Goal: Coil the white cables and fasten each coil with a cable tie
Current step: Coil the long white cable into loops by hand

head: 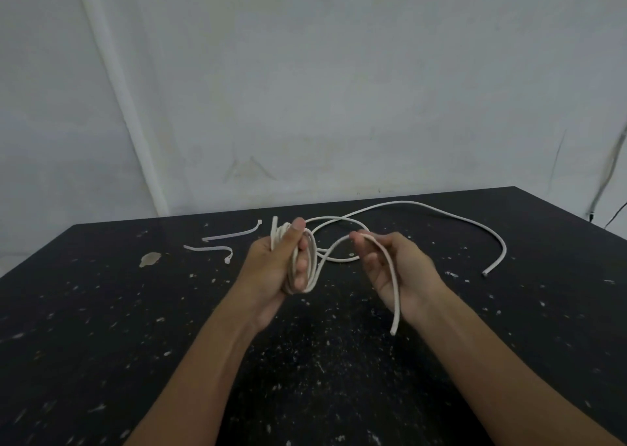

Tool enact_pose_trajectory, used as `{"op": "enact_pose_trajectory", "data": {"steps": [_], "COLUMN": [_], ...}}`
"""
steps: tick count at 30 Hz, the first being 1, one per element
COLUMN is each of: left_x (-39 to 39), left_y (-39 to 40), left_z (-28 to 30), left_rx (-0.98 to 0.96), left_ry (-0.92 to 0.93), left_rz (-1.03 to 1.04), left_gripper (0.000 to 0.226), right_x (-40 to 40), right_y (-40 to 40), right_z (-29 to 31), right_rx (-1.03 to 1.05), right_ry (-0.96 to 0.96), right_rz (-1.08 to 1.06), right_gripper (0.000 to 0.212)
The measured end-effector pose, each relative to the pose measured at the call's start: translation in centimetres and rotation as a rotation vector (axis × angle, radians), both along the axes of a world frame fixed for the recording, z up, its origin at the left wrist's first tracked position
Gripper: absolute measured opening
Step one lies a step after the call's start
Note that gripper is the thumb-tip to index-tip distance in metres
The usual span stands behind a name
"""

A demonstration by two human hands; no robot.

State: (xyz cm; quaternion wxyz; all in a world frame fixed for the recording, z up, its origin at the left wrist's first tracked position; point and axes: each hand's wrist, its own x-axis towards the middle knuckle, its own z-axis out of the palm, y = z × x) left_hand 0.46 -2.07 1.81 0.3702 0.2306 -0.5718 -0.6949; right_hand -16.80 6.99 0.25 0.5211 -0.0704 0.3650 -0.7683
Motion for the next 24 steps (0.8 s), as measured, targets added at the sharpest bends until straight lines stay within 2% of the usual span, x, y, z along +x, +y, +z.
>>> {"op": "enact_pose_trajectory", "data": {"steps": [4,7,12,16,19,21,24], "left_x": [-0.8,-1.1,-2.2,-2.3,-1.9,-1.6,-1.4], "left_y": [0.8,1.0,2.0,1.7,1.1,0.7,0.5], "left_z": [0.0,-0.3,-0.7,-0.6,-0.6,-0.8,-0.6], "left_rx": [0.015,-0.002,-0.016,0.052,0.058,0.030,0.090], "left_ry": [0.029,0.005,-0.046,-0.018,-0.031,-0.062,-0.044], "left_rz": [0.048,0.044,0.101,0.223,0.299,0.272,0.140], "left_gripper": [0.039,0.040,0.042,0.047,0.045,0.044,0.043], "right_x": [1.2,2.3,3.4,3.9,4.0,4.1,4.4], "right_y": [0.2,0.0,-0.3,-0.8,-0.9,-0.7,-0.6], "right_z": [0.2,-0.2,-1.3,-2.3,-2.8,-2.8,-2.7], "right_rx": [-0.024,-0.061,-0.025,-0.191,-0.264,-0.247,-0.238], "right_ry": [0.353,0.485,0.928,1.120,1.232,1.276,1.224], "right_rz": [0.060,0.101,-0.040,-0.026,-0.104,-0.133,-0.120], "right_gripper": [0.025,0.030,0.021,0.032,0.028,0.023,0.017]}}
